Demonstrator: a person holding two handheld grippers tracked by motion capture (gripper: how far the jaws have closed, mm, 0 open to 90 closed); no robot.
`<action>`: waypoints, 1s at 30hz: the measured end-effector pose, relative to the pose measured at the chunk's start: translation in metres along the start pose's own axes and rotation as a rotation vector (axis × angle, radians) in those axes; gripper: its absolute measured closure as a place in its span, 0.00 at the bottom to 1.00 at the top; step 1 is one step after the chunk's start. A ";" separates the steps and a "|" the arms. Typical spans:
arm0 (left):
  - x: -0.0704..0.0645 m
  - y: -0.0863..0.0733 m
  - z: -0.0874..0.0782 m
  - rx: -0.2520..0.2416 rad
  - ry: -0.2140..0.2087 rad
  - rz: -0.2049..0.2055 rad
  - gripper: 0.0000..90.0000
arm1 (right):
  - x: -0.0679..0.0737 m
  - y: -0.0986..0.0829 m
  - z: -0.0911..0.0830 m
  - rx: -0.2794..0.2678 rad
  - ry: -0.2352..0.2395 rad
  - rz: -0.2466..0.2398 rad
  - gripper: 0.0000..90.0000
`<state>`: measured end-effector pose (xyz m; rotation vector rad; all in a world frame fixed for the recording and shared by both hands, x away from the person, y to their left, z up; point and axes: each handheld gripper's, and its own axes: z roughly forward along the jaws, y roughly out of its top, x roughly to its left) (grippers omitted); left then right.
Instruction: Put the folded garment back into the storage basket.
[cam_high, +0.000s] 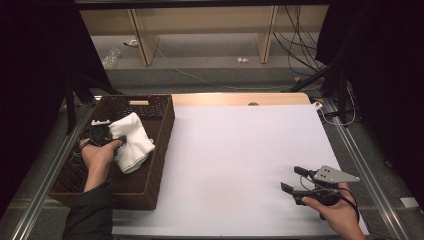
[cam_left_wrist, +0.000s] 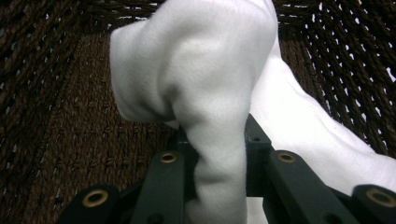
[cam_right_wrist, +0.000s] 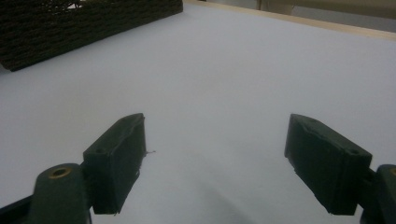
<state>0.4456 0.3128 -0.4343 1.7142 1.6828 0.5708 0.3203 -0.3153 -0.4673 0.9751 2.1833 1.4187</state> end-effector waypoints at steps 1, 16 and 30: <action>0.000 0.000 0.000 0.002 0.001 0.002 0.82 | 0.000 0.000 0.000 0.000 0.000 0.000 0.24; 0.001 -0.002 0.004 0.022 0.019 0.010 0.81 | 0.000 0.000 0.000 0.000 0.000 -0.002 0.24; 0.001 -0.004 0.009 0.080 0.098 0.028 0.64 | 0.000 0.000 0.000 0.001 0.000 -0.004 0.24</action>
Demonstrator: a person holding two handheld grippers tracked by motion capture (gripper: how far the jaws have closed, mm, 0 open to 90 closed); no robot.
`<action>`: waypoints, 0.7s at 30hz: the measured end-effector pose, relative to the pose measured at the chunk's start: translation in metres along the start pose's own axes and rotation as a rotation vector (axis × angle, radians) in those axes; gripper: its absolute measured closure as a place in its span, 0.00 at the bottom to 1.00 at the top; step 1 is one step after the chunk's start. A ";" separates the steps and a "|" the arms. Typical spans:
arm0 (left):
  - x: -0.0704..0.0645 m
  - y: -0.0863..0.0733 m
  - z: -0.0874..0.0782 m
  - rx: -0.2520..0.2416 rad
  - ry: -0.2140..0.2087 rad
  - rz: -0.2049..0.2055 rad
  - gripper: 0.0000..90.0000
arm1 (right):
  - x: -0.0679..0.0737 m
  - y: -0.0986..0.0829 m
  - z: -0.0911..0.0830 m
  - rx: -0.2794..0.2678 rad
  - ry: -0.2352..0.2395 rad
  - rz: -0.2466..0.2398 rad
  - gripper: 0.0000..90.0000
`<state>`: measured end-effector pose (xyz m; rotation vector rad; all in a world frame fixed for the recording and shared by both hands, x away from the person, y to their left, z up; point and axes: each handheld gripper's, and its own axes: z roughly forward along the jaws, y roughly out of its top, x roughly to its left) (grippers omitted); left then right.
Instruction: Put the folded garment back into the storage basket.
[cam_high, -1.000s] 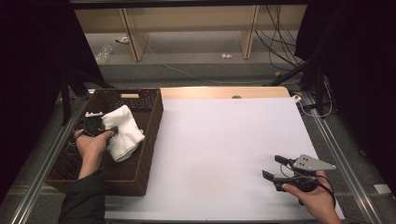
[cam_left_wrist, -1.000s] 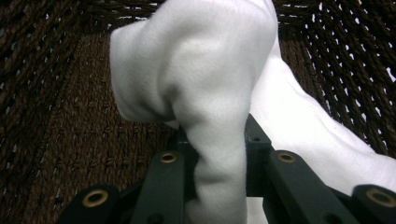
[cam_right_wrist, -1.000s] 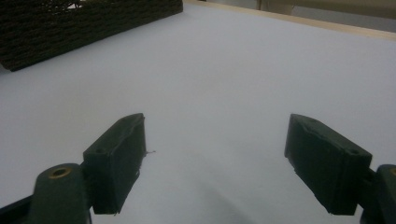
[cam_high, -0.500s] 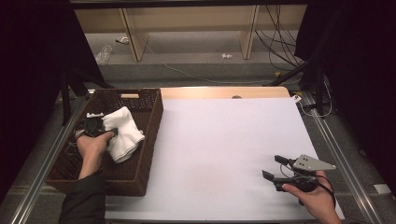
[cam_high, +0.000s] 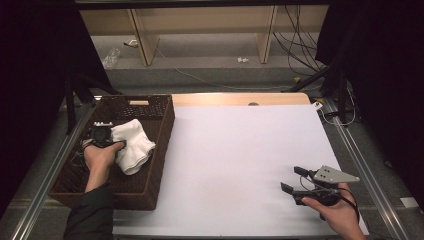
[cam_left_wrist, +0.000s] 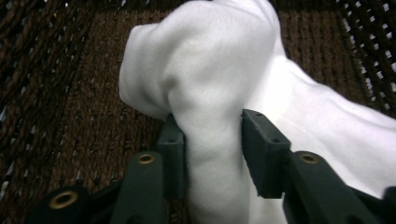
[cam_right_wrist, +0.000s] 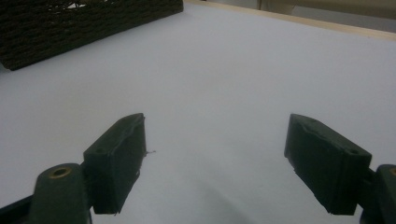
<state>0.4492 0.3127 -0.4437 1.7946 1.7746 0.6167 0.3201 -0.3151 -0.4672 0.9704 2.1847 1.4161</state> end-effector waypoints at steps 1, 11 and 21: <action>0.000 0.000 0.000 0.004 0.023 0.009 0.61 | 0.000 0.000 0.000 0.000 -0.001 0.000 0.24; 0.000 0.008 -0.014 -0.081 0.107 -0.010 0.34 | 0.000 0.000 0.000 -0.001 -0.001 0.001 0.24; -0.032 0.008 -0.036 -0.073 -0.048 0.134 0.37 | 0.000 0.001 -0.001 0.000 -0.006 0.004 0.24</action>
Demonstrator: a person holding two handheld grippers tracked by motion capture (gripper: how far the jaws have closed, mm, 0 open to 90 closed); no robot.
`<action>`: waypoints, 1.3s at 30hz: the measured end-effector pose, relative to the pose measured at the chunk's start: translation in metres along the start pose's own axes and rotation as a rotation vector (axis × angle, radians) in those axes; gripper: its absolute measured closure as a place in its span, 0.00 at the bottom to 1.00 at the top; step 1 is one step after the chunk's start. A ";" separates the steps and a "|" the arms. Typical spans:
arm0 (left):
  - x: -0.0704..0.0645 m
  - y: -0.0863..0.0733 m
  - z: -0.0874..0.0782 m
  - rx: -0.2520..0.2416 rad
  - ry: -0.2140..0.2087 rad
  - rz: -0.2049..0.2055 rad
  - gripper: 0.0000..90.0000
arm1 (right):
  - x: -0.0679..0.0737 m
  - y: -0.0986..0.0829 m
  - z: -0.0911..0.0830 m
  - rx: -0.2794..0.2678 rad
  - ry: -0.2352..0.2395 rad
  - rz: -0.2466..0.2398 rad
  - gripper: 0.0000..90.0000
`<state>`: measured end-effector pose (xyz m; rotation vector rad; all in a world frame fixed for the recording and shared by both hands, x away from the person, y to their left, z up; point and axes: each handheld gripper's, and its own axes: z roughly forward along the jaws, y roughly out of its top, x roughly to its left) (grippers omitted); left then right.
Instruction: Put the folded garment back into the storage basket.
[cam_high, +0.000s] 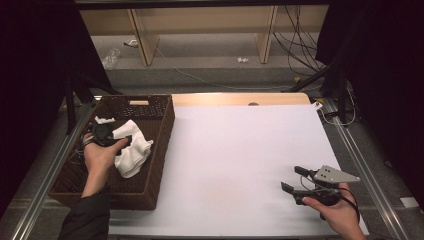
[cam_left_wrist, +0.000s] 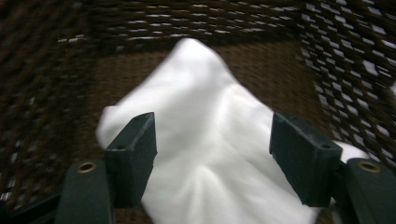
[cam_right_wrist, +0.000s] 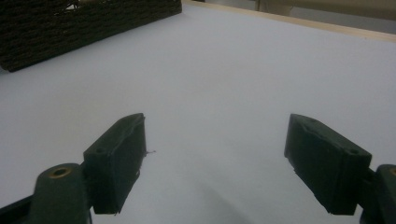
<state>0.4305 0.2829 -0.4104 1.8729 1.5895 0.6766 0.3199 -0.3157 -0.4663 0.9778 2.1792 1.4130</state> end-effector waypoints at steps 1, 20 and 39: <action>-0.003 -0.001 0.000 0.004 -0.010 0.014 0.39 | 0.000 0.000 0.000 0.001 0.000 -0.001 0.24; -0.032 -0.024 0.030 0.269 -0.079 0.284 0.59 | 0.000 0.000 0.001 0.004 0.000 0.001 0.24; -0.023 -0.026 0.029 0.339 -0.115 0.281 0.89 | -0.001 0.000 0.001 0.003 -0.003 0.003 0.24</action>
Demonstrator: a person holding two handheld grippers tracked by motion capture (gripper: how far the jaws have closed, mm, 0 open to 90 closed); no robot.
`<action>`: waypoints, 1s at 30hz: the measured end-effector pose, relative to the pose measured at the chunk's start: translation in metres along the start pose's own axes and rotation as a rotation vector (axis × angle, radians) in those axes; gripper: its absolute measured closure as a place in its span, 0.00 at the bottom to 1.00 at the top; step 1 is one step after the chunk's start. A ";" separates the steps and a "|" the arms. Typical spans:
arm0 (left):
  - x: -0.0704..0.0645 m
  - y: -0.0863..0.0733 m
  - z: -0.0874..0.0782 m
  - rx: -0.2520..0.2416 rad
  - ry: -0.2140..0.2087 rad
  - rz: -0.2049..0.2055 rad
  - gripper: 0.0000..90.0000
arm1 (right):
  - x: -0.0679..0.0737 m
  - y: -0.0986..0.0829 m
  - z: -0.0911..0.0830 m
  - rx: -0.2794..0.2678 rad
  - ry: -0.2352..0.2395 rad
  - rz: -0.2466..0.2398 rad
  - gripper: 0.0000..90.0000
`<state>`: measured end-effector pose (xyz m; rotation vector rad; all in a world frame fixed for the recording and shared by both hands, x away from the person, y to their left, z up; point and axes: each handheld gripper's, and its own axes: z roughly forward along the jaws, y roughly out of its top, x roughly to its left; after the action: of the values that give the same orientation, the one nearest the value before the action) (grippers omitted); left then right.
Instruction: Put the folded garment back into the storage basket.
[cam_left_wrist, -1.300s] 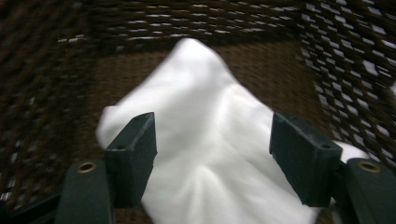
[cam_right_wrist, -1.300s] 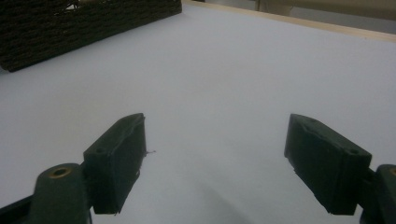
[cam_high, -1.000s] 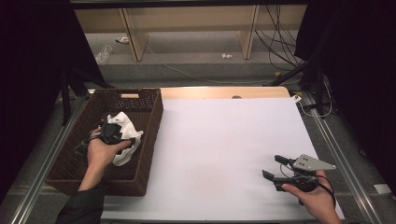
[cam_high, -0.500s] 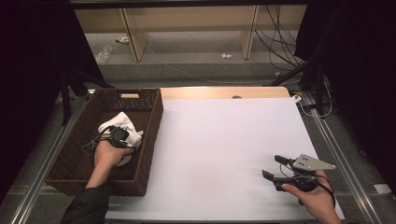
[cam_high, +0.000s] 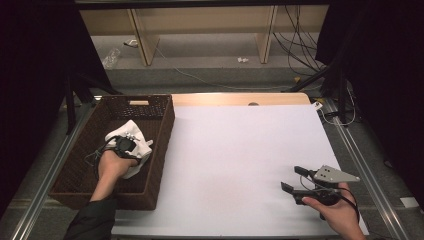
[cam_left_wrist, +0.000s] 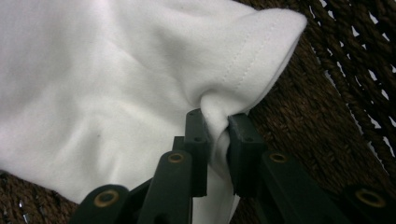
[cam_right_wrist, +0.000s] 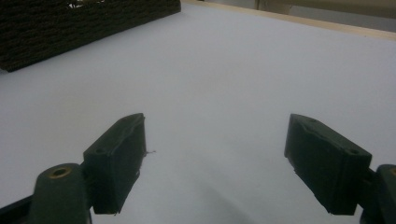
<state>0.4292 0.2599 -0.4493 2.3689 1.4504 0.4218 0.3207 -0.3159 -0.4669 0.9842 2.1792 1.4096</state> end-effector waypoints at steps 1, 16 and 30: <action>0.000 0.000 -0.001 0.003 -0.001 0.006 0.89 | 0.000 0.000 0.000 0.000 0.000 0.000 0.24; 0.008 -0.013 -0.008 0.033 0.000 0.085 0.89 | -0.001 -0.001 0.001 0.005 -0.001 0.004 0.24; 0.017 -0.023 -0.013 0.091 0.010 0.138 0.90 | -0.002 0.000 0.001 0.004 -0.004 0.010 0.24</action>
<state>0.4133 0.2868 -0.4454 2.5527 1.3416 0.4097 0.3223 -0.3164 -0.4677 1.0006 2.1780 1.4064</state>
